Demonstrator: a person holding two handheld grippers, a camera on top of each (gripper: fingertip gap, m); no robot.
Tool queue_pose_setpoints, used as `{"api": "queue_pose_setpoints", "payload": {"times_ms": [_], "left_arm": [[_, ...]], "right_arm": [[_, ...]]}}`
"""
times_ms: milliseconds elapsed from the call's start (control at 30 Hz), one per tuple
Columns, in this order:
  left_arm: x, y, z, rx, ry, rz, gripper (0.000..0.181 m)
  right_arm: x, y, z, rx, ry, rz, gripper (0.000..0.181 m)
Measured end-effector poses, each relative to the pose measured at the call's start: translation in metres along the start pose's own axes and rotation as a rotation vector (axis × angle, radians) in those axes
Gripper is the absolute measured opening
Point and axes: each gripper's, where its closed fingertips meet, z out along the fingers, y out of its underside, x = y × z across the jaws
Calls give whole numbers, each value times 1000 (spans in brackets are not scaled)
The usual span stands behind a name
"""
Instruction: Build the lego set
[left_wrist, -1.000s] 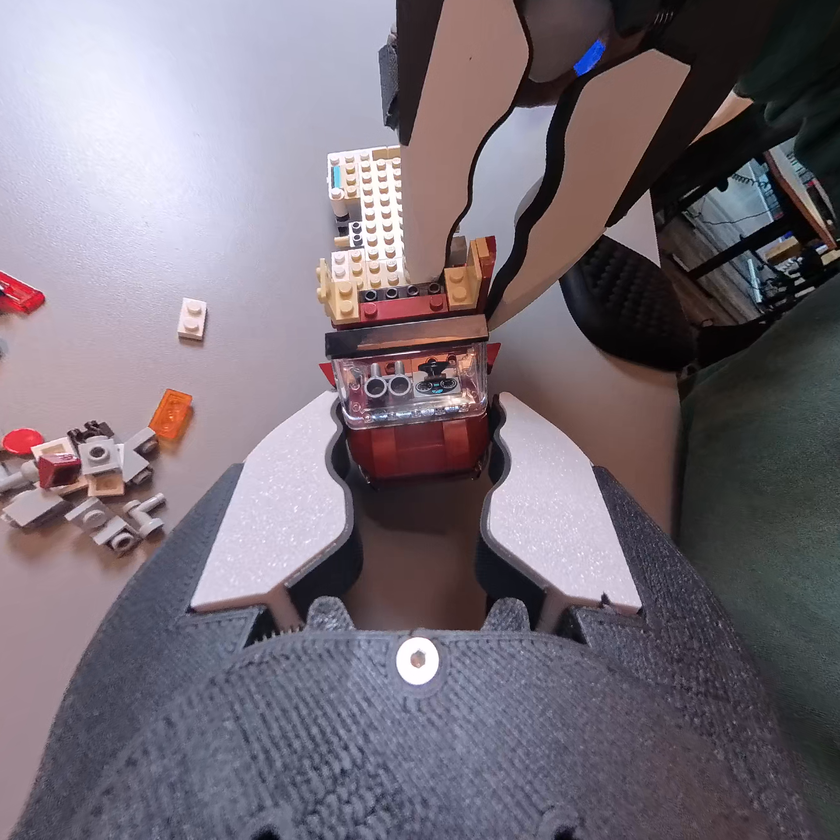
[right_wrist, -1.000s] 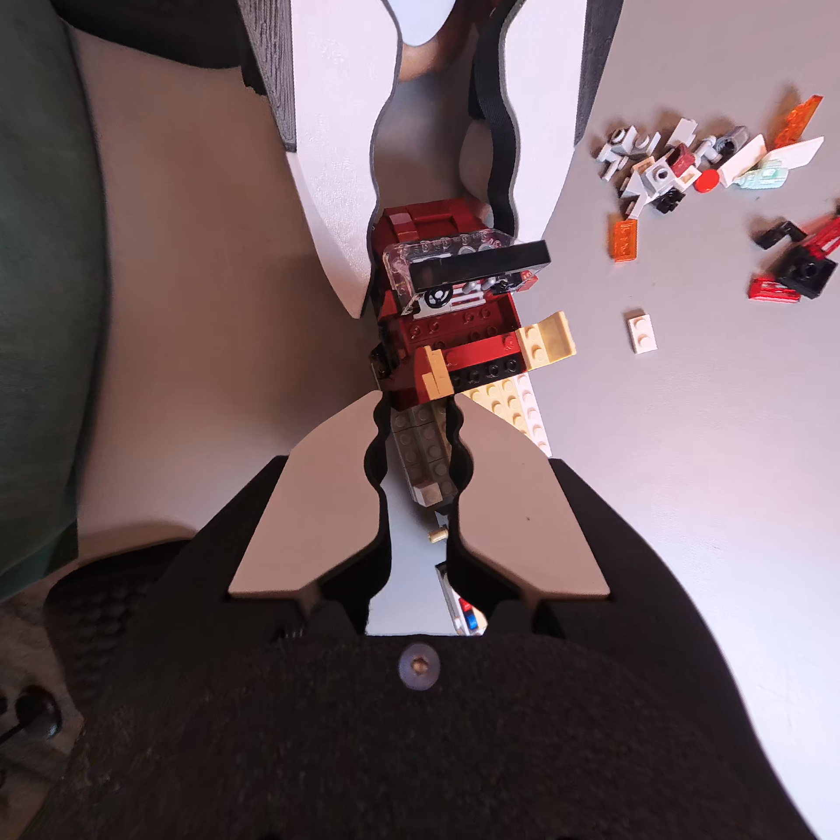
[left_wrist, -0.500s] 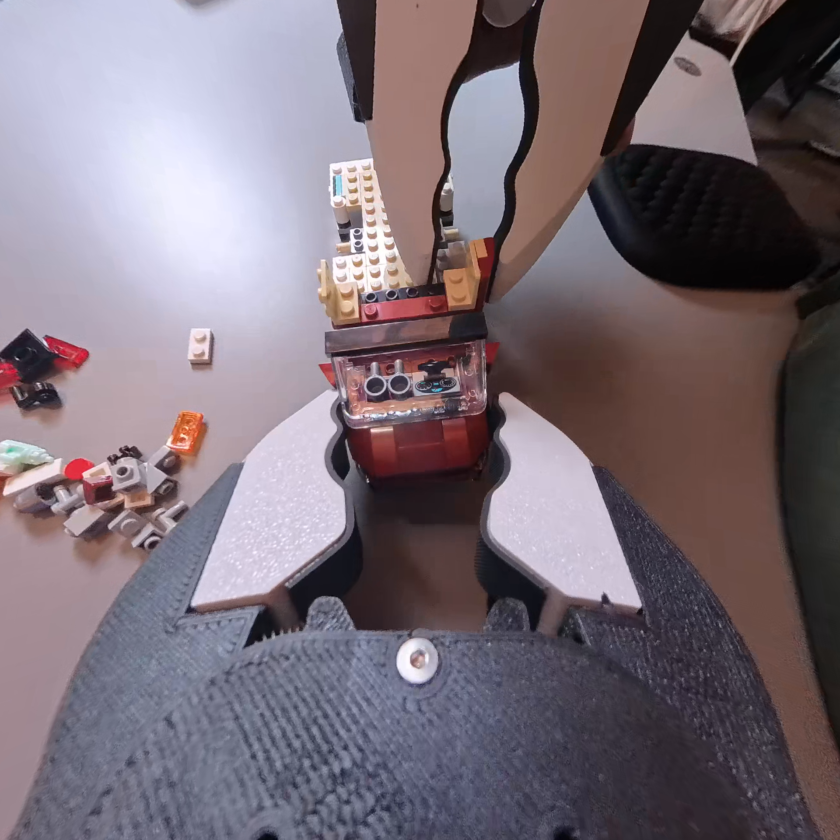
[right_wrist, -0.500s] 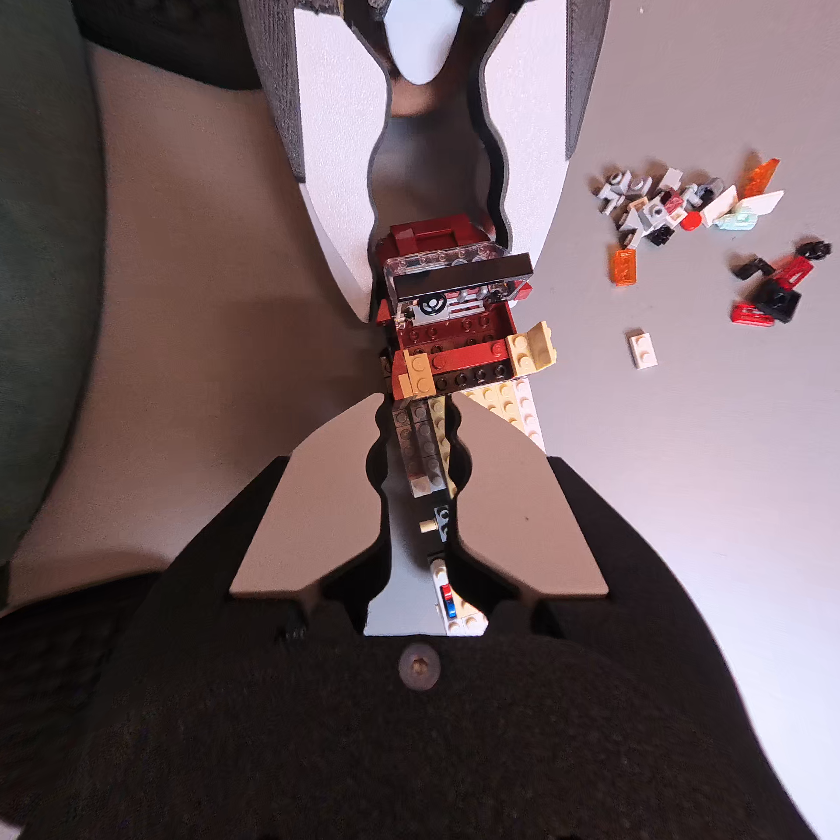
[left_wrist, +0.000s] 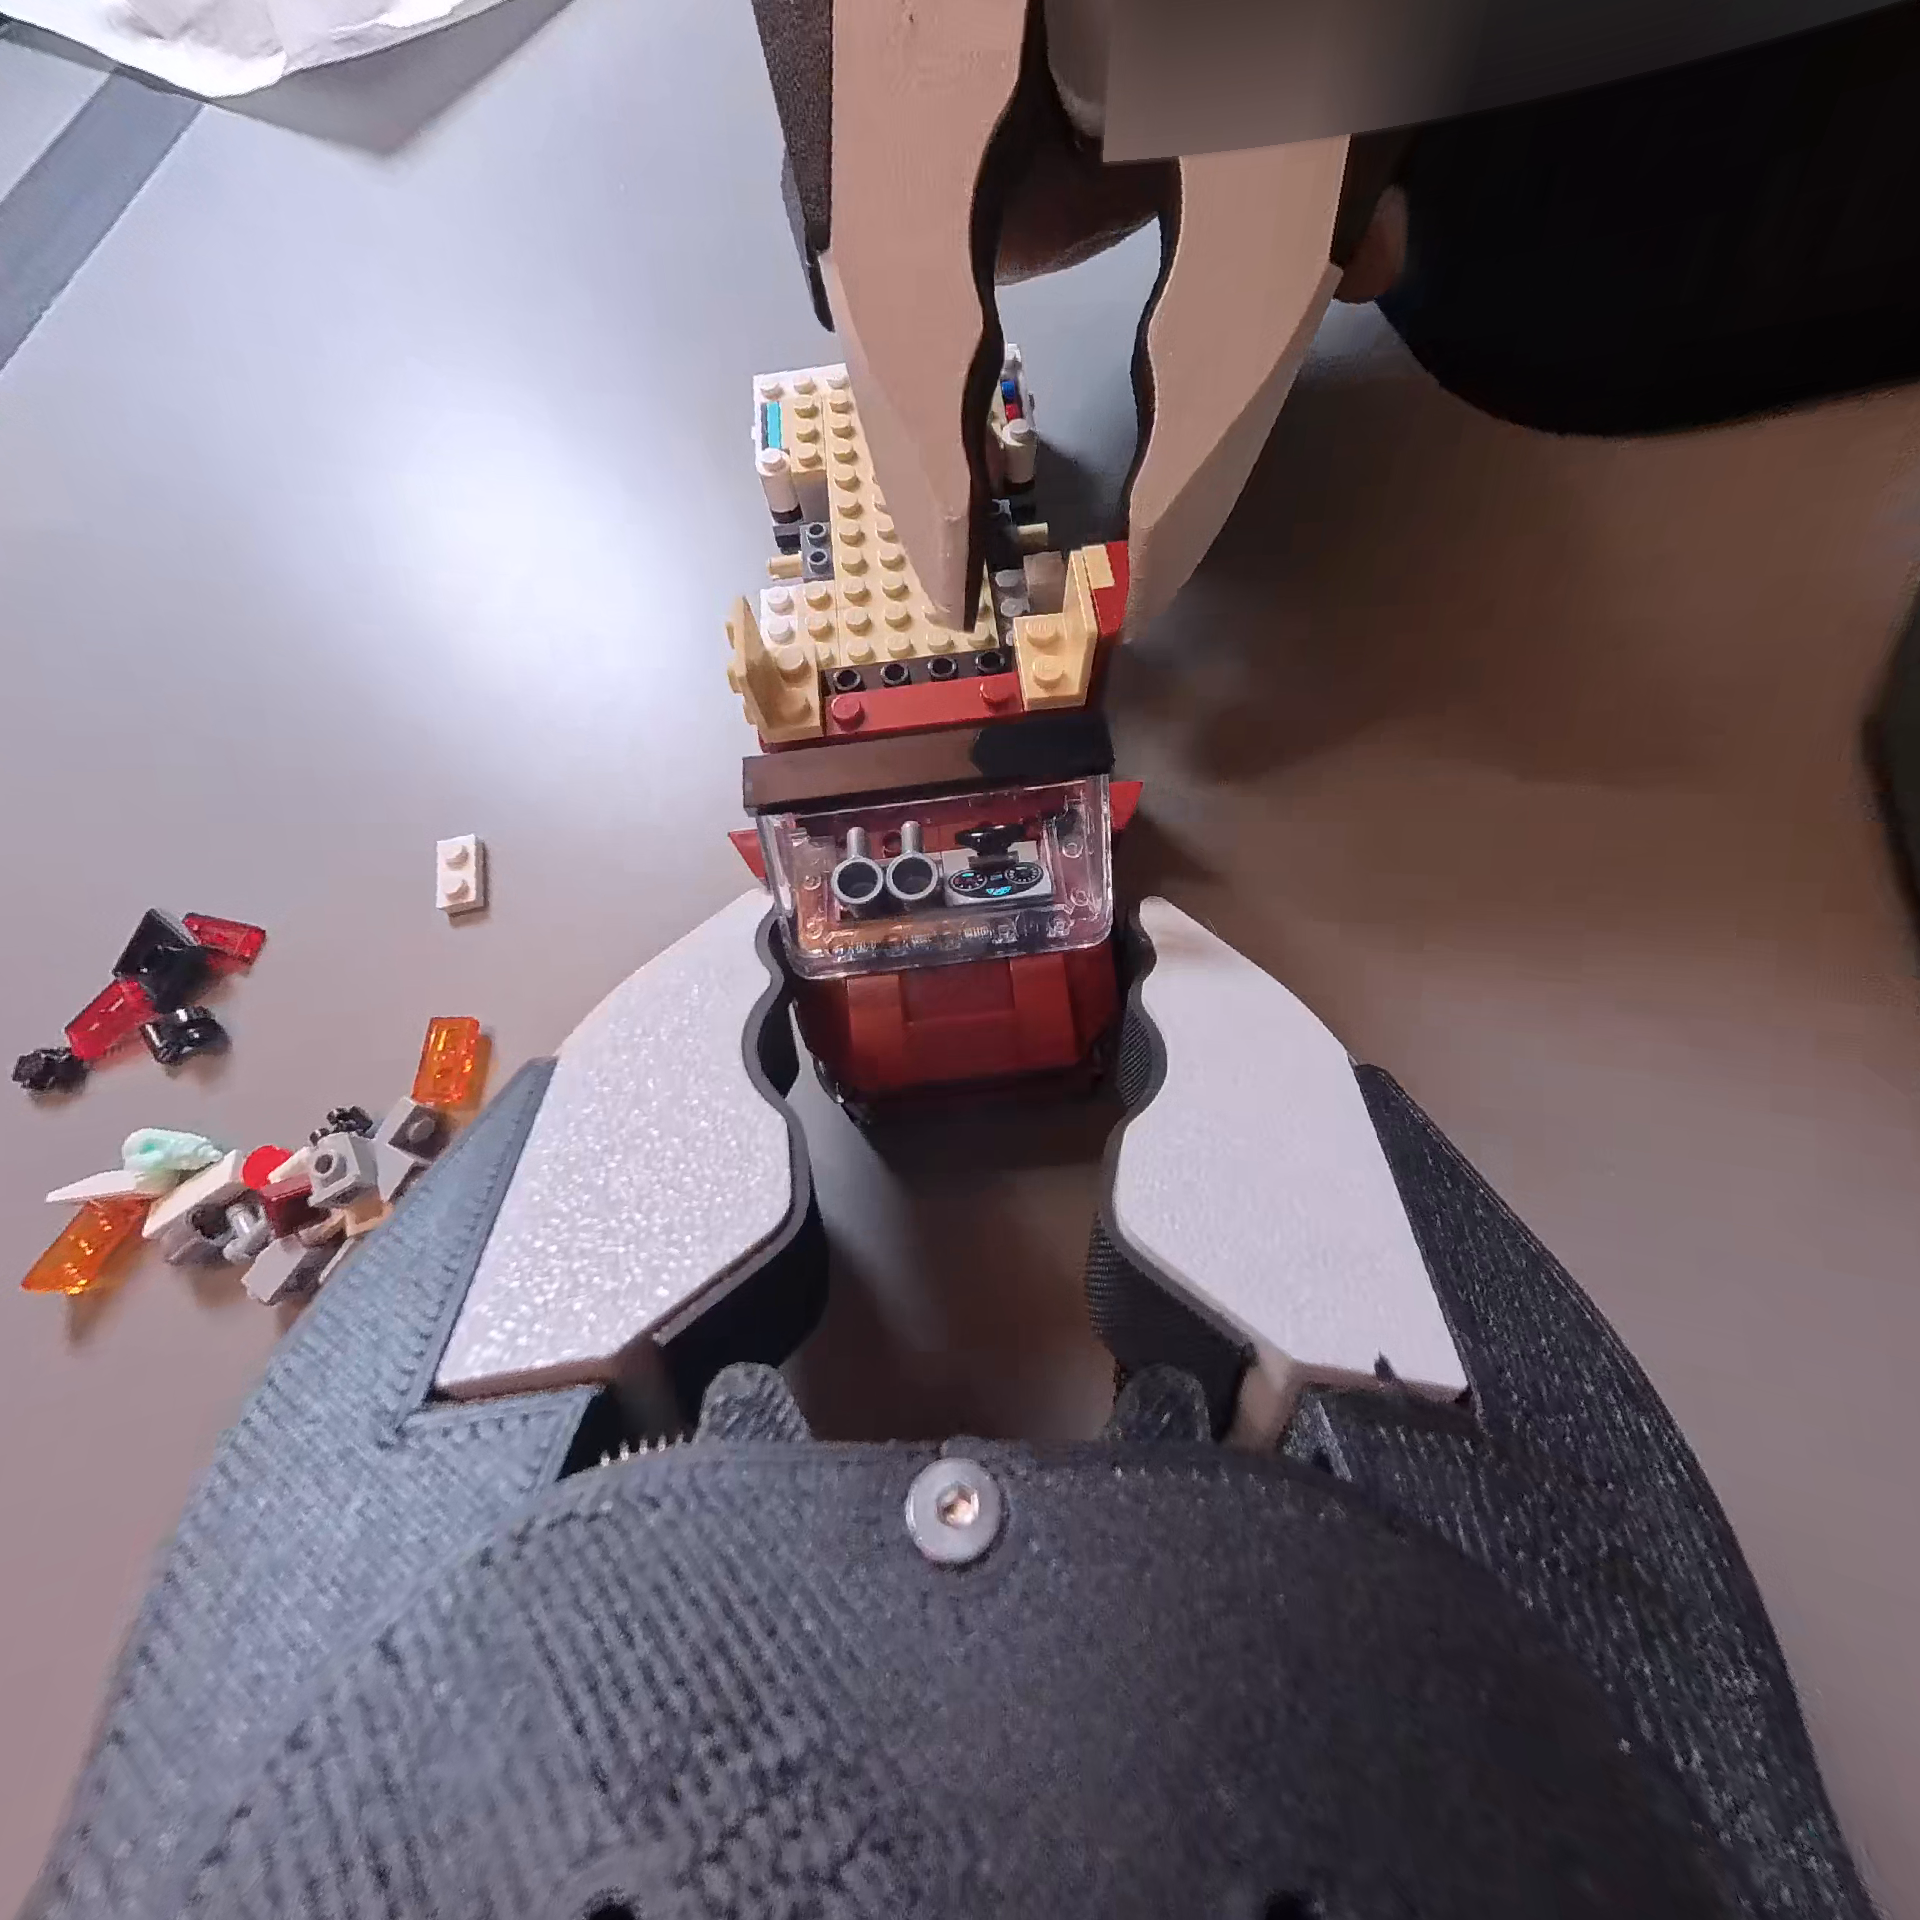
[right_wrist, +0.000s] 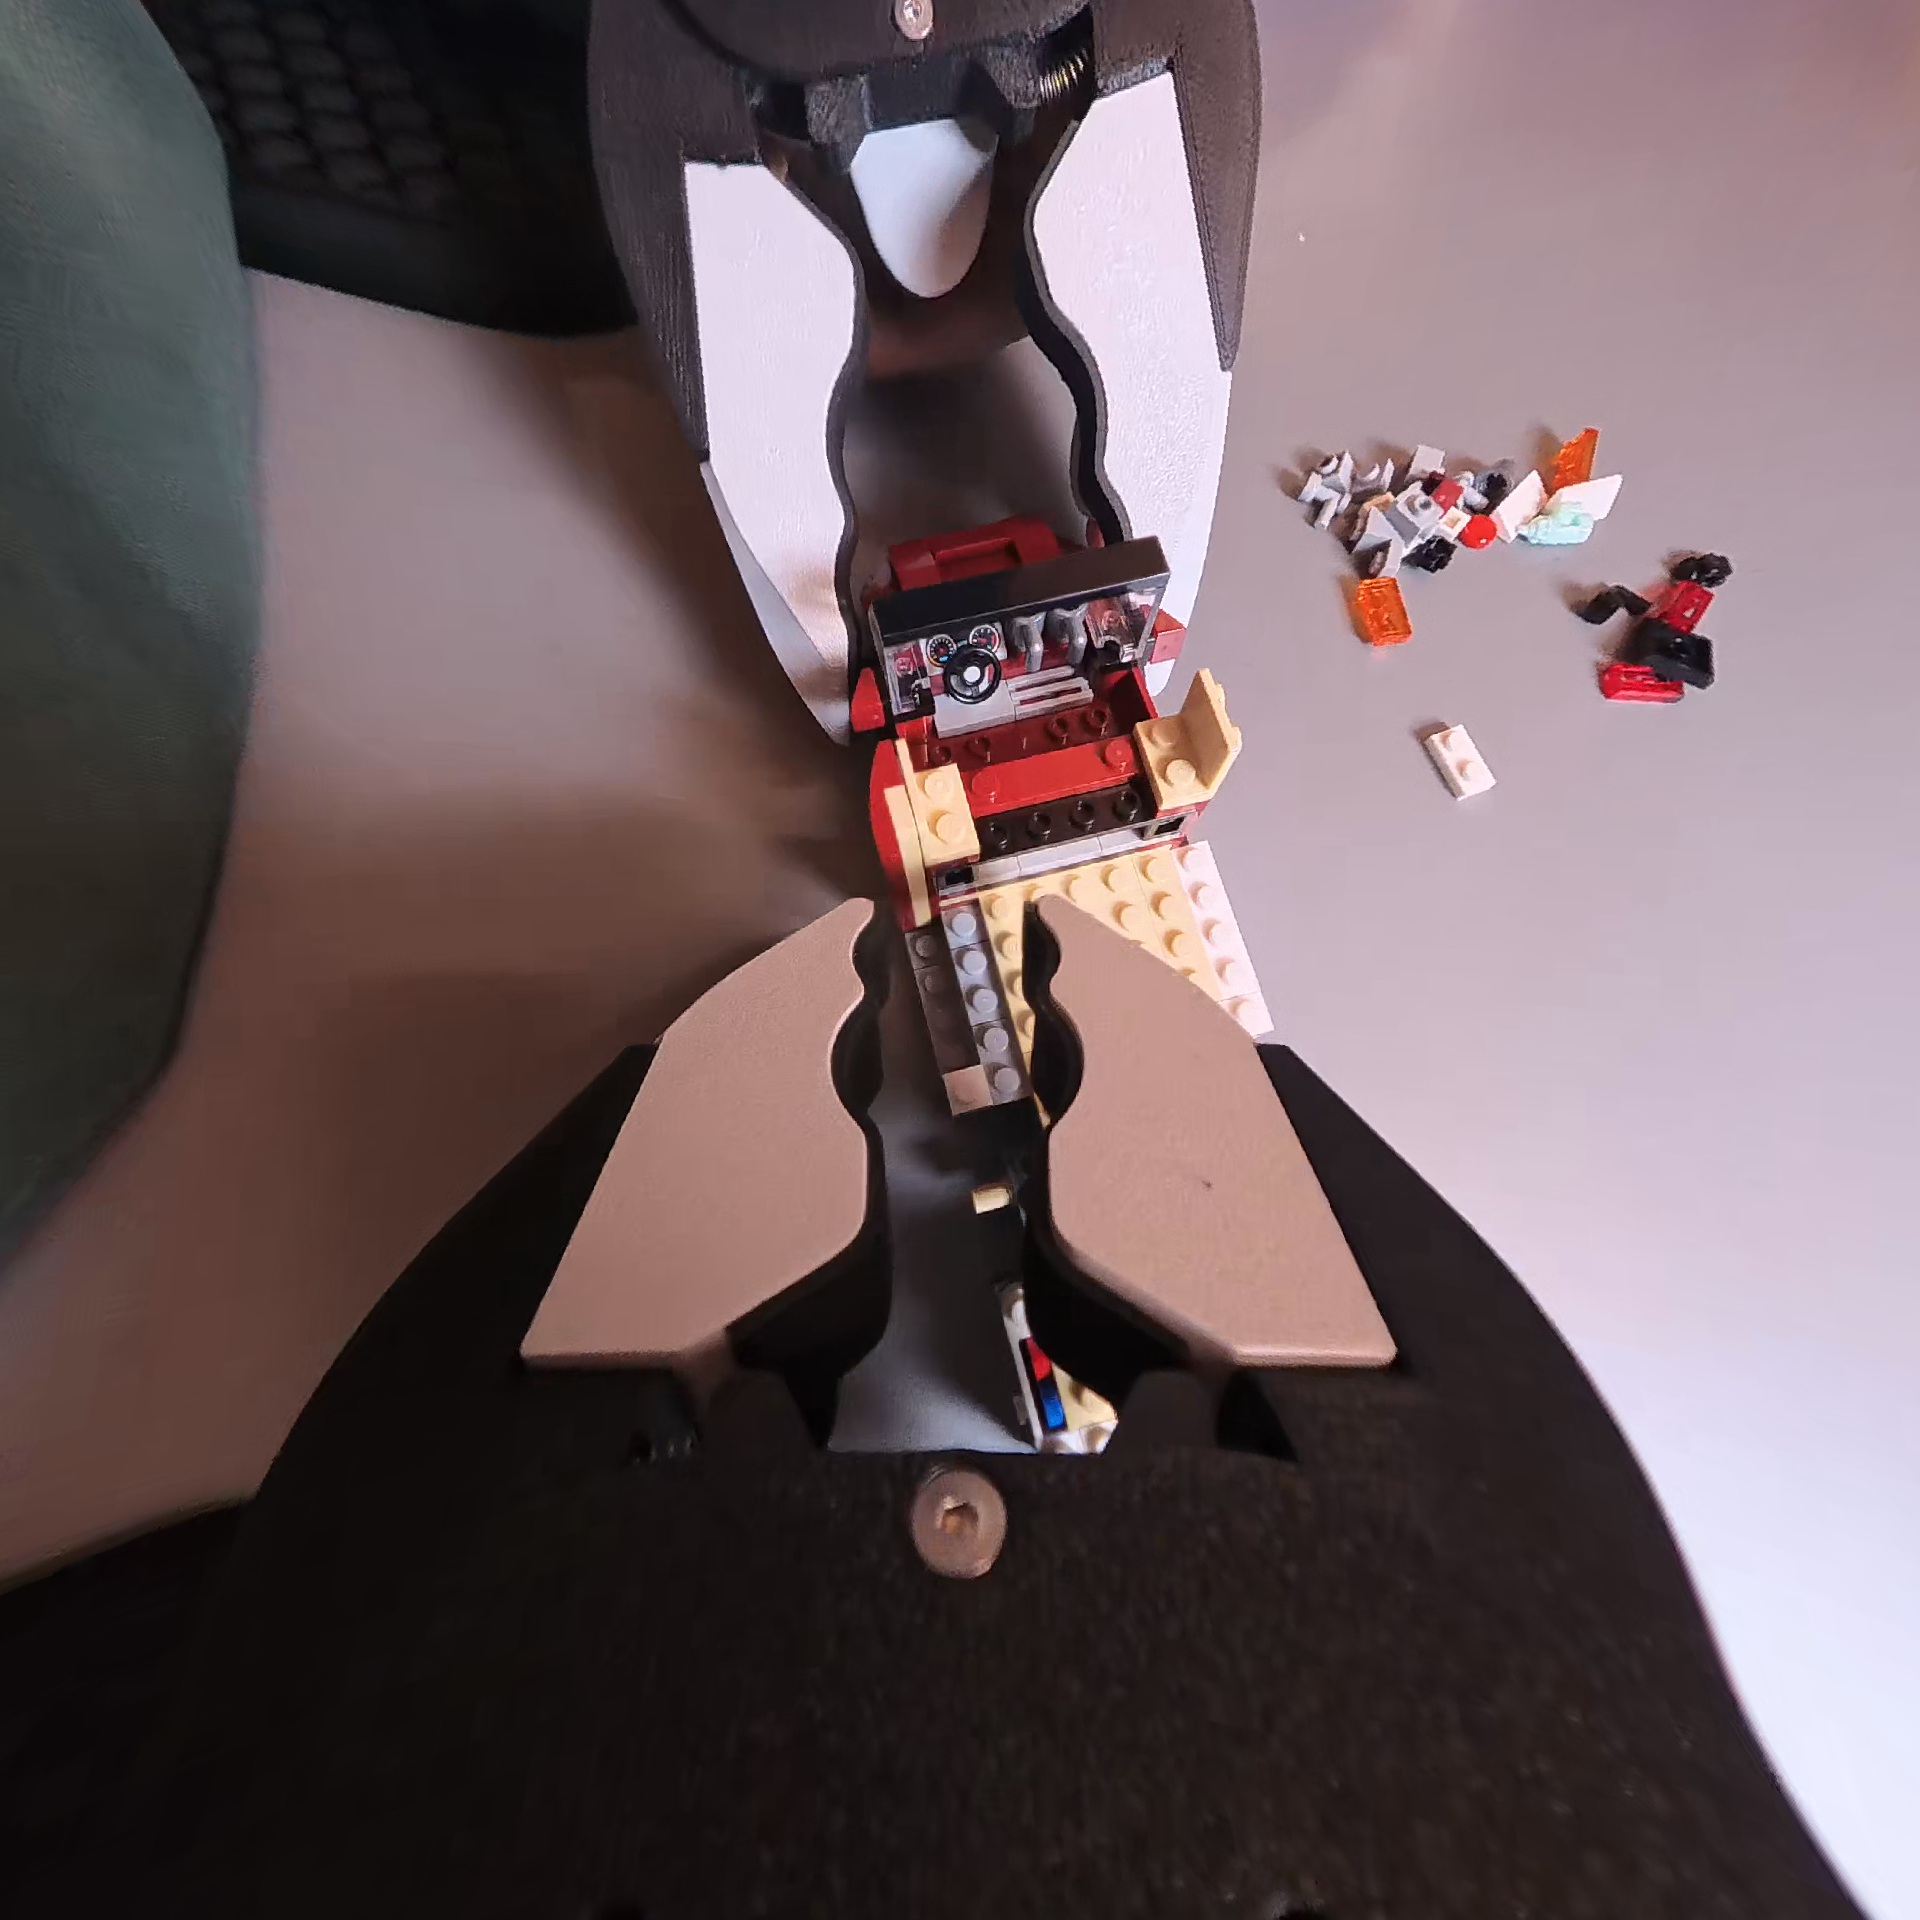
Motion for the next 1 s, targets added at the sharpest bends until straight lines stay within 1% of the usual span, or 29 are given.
{"api": "queue_pose_setpoints", "payload": {"times_ms": [300, 433, 700, 867, 1000], "left_arm": [[1, -4, 1, -8, 16, -58, 61], [2, -5, 1, -22, 30, -96, 61], [2, -3, 1, -36, 29, -64, 60], [2, -2, 2, -45, 13, -28, 61], [1, -4, 4, -47, 0, -44, 61]], "right_arm": [[-1, -3, 3, -23, -8, -20, 22], [-2, -4, 2, -32, -38, 21, 20], [-4, -3, 4, -55, -51, 8, 18], [-5, -1, 5, -69, -33, -17, 18], [-3, 0, -1, -64, 28, -59, 16]]}}
